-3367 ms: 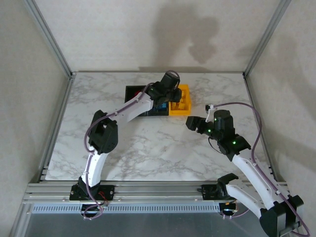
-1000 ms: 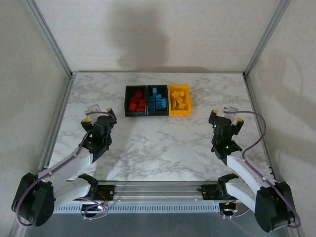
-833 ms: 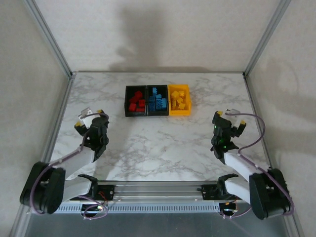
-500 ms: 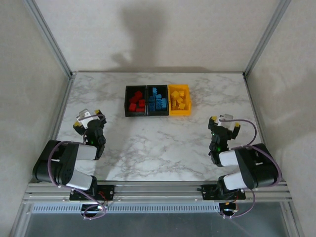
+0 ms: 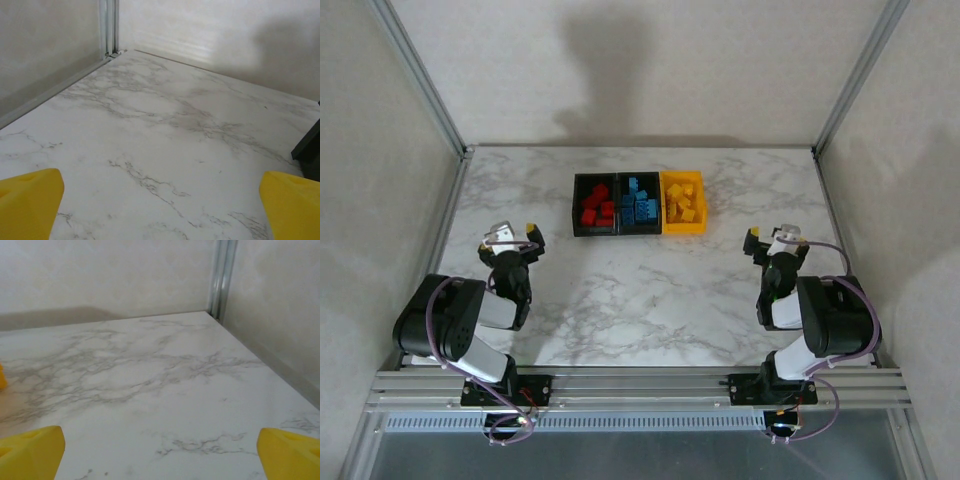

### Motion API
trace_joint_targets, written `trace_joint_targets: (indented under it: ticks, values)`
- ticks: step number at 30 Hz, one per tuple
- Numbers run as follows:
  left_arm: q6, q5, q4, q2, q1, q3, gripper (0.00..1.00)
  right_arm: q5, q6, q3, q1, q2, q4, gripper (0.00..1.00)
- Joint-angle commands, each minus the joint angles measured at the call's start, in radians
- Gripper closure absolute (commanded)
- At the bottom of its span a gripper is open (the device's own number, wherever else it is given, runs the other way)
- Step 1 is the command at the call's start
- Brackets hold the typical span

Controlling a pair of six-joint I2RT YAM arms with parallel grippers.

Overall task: Sort the legos into containers by color
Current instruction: Reset both arms

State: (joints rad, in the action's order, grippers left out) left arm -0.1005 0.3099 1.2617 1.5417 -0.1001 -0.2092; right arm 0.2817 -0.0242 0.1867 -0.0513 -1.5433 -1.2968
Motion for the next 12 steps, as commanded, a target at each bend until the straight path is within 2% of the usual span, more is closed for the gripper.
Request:
trace_joint_targets:
  ticks: [1, 12]
  values:
    - [0.018, -0.018, 0.061, 0.0, 0.005, -0.005, 0.01, -0.03, -0.019, 0.014, -0.001, -0.006, -0.032, 0.01]
    - [0.019, -0.008, 0.064, 0.001, -0.001, -0.003, 0.0, -0.053, -0.022, 0.019, 0.006, -0.004, -0.018, 0.01]
